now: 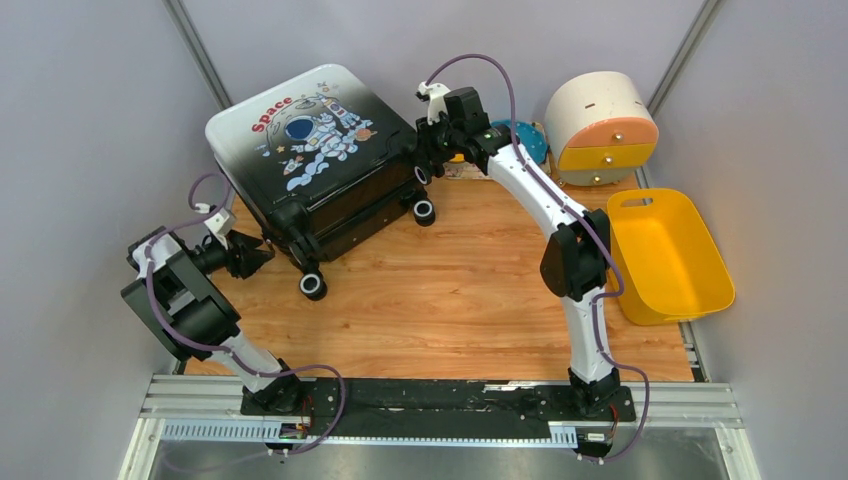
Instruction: Open, take out, and arrange the luggage
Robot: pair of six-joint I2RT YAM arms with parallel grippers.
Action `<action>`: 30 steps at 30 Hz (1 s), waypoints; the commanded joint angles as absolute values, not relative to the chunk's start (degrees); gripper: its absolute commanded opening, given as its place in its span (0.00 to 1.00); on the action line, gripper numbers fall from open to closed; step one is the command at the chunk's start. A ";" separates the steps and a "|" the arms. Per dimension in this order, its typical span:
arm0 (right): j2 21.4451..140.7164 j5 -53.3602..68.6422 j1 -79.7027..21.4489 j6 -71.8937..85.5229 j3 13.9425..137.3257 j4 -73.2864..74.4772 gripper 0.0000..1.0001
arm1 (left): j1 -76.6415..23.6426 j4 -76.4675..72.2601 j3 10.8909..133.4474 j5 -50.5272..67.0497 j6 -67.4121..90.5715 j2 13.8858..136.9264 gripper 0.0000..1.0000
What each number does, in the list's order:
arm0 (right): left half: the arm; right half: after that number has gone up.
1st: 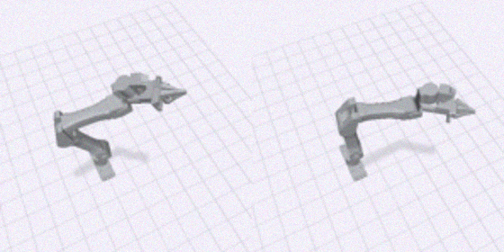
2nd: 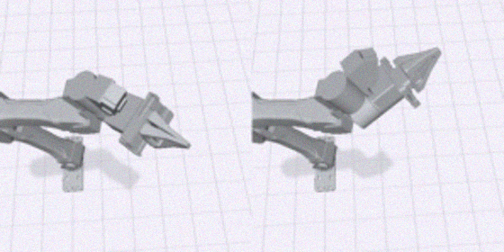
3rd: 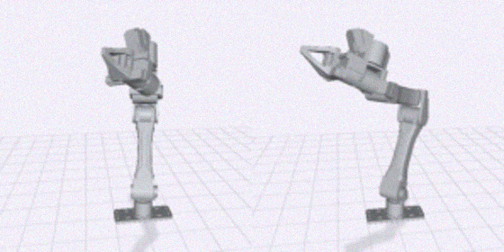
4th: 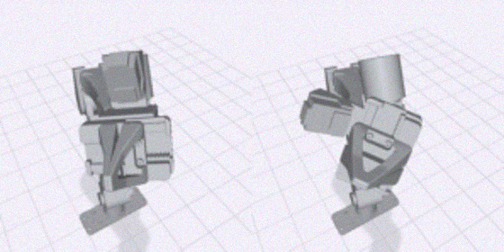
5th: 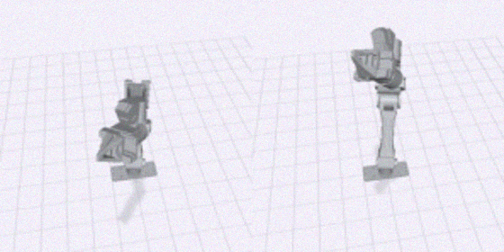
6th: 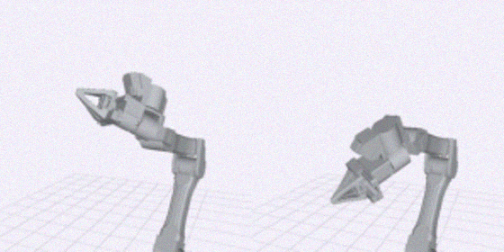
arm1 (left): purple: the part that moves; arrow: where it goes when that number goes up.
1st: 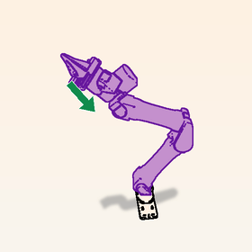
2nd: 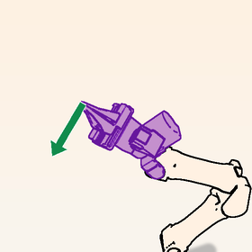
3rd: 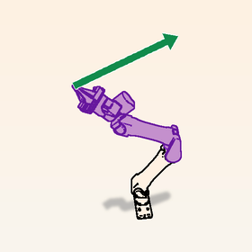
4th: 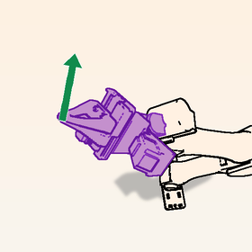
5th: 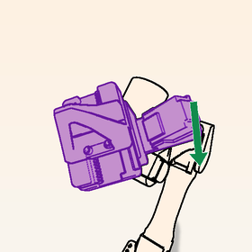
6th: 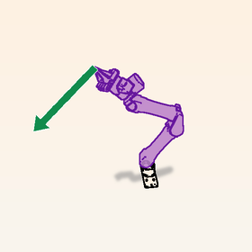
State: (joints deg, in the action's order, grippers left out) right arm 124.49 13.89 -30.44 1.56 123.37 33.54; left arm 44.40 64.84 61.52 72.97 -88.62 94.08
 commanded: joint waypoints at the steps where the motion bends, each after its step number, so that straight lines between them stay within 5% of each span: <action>1: 127.09 14.15 -30.94 1.76 121.64 29.88 0.00 | 44.47 58.81 60.12 75.41 -91.76 93.60 0.59; 17: 126.82 14.77 -31.03 1.93 119.88 30.32 0.00 | 40.52 41.22 55.99 74.00 -80.77 93.08 0.55; 20: 126.74 14.77 -31.03 1.93 119.97 30.32 0.00 | 40.52 44.10 54.58 74.00 -84.17 91.67 0.45; 26: 126.74 14.59 -31.11 2.28 119.62 30.41 0.00 | 40.52 60.35 54.23 71.90 -95.70 89.12 0.01; 30: 126.56 14.42 -31.11 2.90 119.01 30.06 0.00 | 40.43 65.04 49.93 71.98 -97.83 83.69 0.00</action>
State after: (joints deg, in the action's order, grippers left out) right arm 123.85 14.55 -30.22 1.98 121.69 31.90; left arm 40.84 54.63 53.45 69.67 -91.18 89.60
